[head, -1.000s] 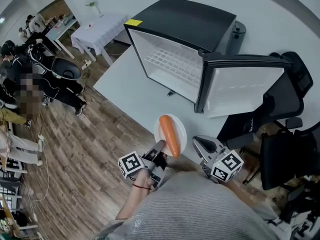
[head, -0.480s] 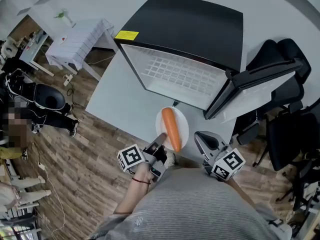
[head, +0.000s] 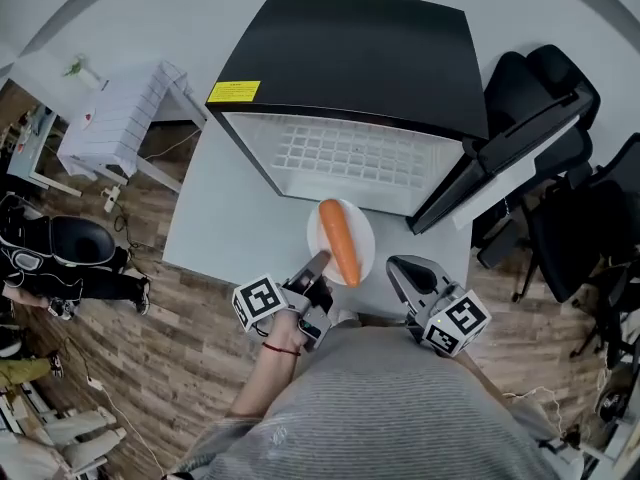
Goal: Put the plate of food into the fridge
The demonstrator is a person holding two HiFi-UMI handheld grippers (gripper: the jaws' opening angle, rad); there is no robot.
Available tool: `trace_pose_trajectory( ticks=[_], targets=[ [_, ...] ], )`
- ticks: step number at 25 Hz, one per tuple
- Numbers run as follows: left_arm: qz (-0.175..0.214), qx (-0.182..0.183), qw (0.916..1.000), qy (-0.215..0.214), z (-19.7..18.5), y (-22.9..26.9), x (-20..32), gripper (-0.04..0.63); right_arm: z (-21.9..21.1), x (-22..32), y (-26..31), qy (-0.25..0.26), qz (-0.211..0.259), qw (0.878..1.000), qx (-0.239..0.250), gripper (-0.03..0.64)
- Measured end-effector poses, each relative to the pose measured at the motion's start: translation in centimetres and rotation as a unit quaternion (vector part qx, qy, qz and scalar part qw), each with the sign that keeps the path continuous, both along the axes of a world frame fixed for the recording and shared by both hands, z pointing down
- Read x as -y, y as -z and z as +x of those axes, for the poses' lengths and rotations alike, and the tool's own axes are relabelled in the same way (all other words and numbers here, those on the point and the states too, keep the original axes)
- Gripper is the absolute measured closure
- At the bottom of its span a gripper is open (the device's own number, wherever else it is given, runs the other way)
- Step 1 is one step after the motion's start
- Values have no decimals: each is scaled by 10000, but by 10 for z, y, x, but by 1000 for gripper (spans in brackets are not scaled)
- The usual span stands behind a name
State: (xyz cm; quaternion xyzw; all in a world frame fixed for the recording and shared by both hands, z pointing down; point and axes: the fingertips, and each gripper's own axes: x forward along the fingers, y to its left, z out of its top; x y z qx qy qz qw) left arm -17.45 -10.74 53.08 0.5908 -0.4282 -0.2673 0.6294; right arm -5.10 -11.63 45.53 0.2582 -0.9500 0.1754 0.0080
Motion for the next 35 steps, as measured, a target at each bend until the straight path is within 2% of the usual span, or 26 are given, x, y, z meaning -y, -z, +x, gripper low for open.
trace_pose_trajectory(
  ticks=[7,14,28,35],
  targets=[
    [60,-45,9995,-318,-8,-2,20,556,-10,-1,3,-299,135,9995,-33,603],
    [39,-14,9996,-265,-8,-5,33,555,-3,-4,1,-431,162,9989,-55,603],
    [-61,-134,9997,-169,-4,-4,44,554,-11,-9,1,-339,232,9992,-13,603],
    [-69,-66,9999,-58,-11,-2,76,554,-8,-7,-3,-463,157,9988,-54,603]
  ],
)
